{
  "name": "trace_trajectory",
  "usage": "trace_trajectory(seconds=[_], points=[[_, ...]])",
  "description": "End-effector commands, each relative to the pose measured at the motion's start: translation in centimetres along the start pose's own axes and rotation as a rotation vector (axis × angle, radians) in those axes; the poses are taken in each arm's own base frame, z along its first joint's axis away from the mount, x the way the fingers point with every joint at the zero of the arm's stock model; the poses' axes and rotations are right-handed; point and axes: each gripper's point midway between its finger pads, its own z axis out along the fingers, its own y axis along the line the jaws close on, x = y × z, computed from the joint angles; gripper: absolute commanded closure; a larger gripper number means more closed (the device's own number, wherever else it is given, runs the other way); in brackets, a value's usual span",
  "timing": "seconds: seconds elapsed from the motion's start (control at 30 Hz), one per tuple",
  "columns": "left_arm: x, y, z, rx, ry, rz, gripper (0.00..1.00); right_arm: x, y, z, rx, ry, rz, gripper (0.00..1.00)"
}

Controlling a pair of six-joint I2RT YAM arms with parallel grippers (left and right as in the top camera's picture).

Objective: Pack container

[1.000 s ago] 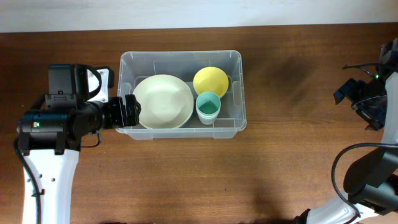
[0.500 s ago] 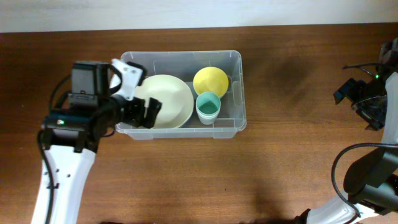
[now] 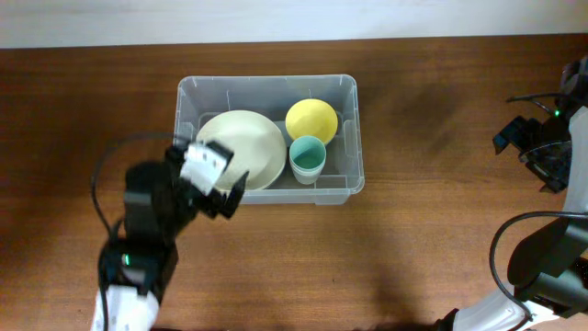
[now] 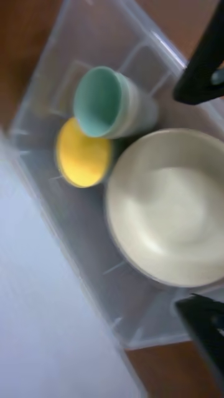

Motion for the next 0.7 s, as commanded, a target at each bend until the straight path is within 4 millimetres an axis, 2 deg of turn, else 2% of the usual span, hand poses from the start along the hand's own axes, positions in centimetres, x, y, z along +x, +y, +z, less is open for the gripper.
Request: trace_trajectory(seconds=[0.0,0.3,0.67], points=[[1.6,-0.8,-1.6,-0.052,-0.102,0.062,0.00,0.1,0.0,0.2,0.005,0.006,0.003,0.01],[2.4,-2.2,-5.5,-0.170,-0.363,0.150,0.00,0.1,0.0,0.2,0.005,0.007,0.003,0.01],[4.7,-1.0,-7.0,-0.289,-0.413,0.161,0.00,0.1,0.0,0.2,0.005,0.007,0.003,0.01]])
